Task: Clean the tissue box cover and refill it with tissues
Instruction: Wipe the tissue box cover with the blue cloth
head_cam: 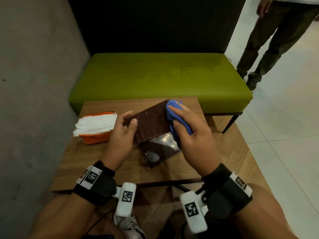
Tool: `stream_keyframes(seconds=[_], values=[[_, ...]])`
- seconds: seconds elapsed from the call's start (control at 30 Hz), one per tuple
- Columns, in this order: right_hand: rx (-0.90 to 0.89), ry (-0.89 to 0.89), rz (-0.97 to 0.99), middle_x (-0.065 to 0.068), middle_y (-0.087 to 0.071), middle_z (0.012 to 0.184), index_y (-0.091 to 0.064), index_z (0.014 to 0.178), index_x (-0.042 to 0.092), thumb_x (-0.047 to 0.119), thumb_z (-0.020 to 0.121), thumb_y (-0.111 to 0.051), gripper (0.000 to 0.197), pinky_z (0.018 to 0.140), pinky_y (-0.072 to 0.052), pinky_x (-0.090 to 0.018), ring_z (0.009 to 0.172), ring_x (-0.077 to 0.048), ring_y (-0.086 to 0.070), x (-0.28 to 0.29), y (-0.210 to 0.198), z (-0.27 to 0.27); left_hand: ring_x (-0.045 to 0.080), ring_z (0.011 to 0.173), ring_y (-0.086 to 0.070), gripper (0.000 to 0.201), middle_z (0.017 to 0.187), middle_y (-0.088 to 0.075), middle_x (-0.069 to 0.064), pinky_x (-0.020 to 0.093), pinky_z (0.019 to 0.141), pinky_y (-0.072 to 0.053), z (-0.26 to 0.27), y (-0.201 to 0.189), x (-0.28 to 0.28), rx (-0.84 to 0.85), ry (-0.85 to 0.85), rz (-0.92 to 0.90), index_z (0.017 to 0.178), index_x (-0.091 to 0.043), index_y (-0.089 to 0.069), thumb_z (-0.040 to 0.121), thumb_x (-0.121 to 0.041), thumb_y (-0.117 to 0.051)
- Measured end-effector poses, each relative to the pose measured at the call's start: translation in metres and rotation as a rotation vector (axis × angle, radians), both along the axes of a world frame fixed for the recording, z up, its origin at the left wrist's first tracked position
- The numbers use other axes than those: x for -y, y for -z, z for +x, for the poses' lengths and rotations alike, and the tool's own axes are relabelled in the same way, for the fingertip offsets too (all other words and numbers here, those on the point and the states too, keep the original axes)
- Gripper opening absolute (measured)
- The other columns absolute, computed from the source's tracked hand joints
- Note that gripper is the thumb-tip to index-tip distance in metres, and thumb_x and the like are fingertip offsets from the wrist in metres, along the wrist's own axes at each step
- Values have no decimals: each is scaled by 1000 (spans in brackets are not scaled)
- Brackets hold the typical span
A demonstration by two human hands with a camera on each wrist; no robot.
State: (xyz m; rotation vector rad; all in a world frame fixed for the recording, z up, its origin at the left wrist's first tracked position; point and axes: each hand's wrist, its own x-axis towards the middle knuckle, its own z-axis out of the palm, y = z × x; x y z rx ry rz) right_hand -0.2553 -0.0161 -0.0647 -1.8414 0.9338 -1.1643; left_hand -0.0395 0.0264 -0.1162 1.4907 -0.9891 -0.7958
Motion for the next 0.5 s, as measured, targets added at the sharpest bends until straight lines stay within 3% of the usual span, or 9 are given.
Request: stream_keyframes(seconds=[0.1,0.13,0.2,0.27,0.37,0.5], values=[[-69,53,-104,5,-52,154,-66,138,22,5,99,-59,43,120,-39,-36,146,-5,-43,-6,0,10,-2,125,-54,95,139,-45,-6,19,103,-46,-3,2,-1,285,136,55,142,-44,-41,65,-62,-93],[-80,67,-125,4,-51,155,-66,137,21,7,98,-59,43,119,-40,-38,145,-7,-43,-9,0,13,-6,123,-50,100,136,-42,-5,14,102,-43,-3,0,-1,356,139,51,139,-44,-42,57,-62,-97],[-118,77,-187,1,-49,157,-66,138,19,9,97,-60,43,117,-41,-42,145,-13,-44,-17,2,20,-10,114,-49,95,127,-44,0,6,95,-40,0,-5,2,463,108,-25,133,-31,-50,56,-58,-97],[-177,72,-267,-3,-46,159,-63,141,16,8,98,-60,43,118,-39,-45,147,-22,-42,-25,5,24,4,106,-55,82,119,-51,0,15,92,-45,3,-10,5,553,101,-99,126,-23,-57,60,-60,-89],[-257,12,-393,-10,-43,161,-61,142,11,2,97,-60,47,120,-34,-50,149,-35,-38,-30,5,28,24,109,-57,79,119,-63,-5,46,94,-46,9,-12,5,752,93,-103,128,-25,-59,62,-64,-81],[-347,-111,-454,-8,-41,163,-59,145,12,0,95,-58,52,123,-31,-48,152,-34,-32,-27,-2,32,22,106,-63,73,119,-66,-10,48,91,-50,11,-8,2,667,125,-161,132,-29,-58,67,-49,-84]])
